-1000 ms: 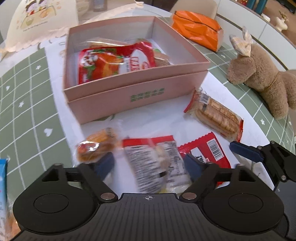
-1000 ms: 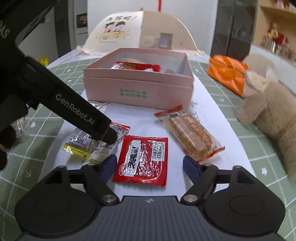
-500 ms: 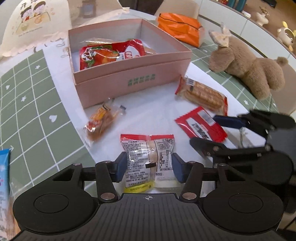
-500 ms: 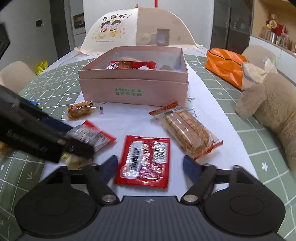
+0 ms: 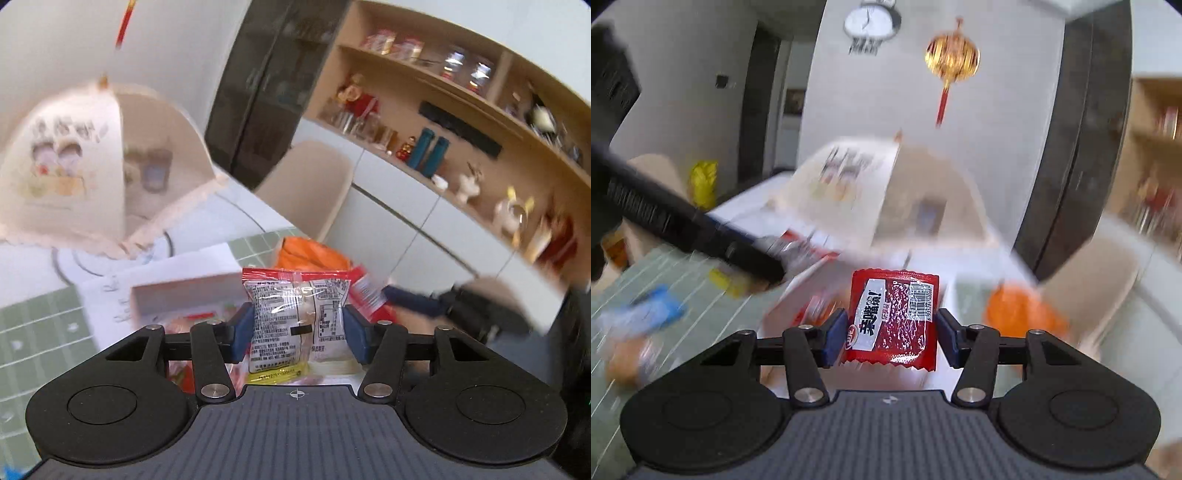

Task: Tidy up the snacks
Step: 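Drop the red packet into the pink box with the right gripper while the left drops the clear snack in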

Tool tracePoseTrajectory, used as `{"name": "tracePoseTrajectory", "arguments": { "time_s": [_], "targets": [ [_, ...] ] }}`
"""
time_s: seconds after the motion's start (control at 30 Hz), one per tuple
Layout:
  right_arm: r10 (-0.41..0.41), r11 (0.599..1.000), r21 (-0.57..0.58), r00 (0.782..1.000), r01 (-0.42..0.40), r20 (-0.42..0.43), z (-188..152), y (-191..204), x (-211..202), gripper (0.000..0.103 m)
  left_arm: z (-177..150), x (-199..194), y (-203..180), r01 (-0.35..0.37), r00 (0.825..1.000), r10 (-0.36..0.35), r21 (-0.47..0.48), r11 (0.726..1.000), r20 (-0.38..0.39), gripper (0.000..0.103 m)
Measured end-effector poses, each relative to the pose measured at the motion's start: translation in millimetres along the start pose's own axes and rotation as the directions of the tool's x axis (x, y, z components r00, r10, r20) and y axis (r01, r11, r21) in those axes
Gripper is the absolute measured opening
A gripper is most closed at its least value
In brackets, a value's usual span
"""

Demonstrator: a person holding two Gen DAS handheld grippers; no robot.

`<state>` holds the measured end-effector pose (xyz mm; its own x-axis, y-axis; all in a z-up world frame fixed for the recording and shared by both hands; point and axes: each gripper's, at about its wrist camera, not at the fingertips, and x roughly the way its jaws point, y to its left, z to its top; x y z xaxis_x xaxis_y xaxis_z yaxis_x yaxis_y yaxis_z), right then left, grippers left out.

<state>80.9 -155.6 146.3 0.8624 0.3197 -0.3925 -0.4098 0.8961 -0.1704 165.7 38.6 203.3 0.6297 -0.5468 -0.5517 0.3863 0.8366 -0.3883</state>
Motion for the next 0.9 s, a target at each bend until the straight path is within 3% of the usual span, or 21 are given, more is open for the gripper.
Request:
{"name": "tracePoseTrajectory", "arguments": {
  "time_s": [0.1, 0.17, 0.3, 0.4, 0.5, 0.53, 0.6, 0.77, 0.9],
  "targets": [
    [0.034, 0.995, 0.091, 0.999, -0.031, -0.031, 22, -19, 49, 0.080, 23, 36, 29, -0.050, 0.998, 0.046, -0.102, 0.994, -0.043, 0.055],
    [0.043, 0.990, 0.138, 0.994, -0.028, -0.104, 18, -27, 76, 0.080, 14, 43, 37, -0.050, 0.998, 0.046, -0.086, 0.995, -0.050, 0.055],
    [0.056, 0.977, 0.211, 0.976, -0.010, -0.210, -30, -41, 86, 0.080, -29, 31, 66, -0.013, 0.999, 0.007, -0.158, 0.987, -0.040, 0.055],
    [0.099, 0.962, 0.274, 0.948, -0.013, -0.302, -73, -46, 86, 0.080, -61, 18, 91, -0.030, 0.999, 0.024, -0.224, 0.974, -0.031, 0.055],
    [0.110, 0.948, 0.318, 0.924, 0.013, -0.366, -106, -47, 83, 0.079, -88, -5, 106, -0.085, 0.996, 0.074, -0.230, 0.969, -0.058, 0.055],
    [0.117, 0.942, 0.335, 0.918, 0.018, -0.380, -114, -47, 81, 0.076, -99, -17, 109, -0.115, 0.992, 0.102, -0.219, 0.969, -0.071, 0.055],
    [0.164, 0.931, 0.365, 0.898, -0.005, -0.408, -124, -41, 77, 0.042, -117, -39, 114, -0.173, 0.983, 0.155, -0.200, 0.964, -0.101, 0.055],
    [0.215, 0.943, 0.321, 0.894, -0.086, -0.392, -130, -2, 55, 0.039, -170, -97, 125, -0.291, 0.950, 0.255, -0.217, 0.932, -0.181, 0.055],
    [0.265, 0.949, 0.267, 0.884, -0.168, -0.384, -125, 32, 44, 0.039, -208, -118, 117, -0.301, 0.938, 0.242, -0.237, 0.924, -0.247, 0.055]
  ]
}}
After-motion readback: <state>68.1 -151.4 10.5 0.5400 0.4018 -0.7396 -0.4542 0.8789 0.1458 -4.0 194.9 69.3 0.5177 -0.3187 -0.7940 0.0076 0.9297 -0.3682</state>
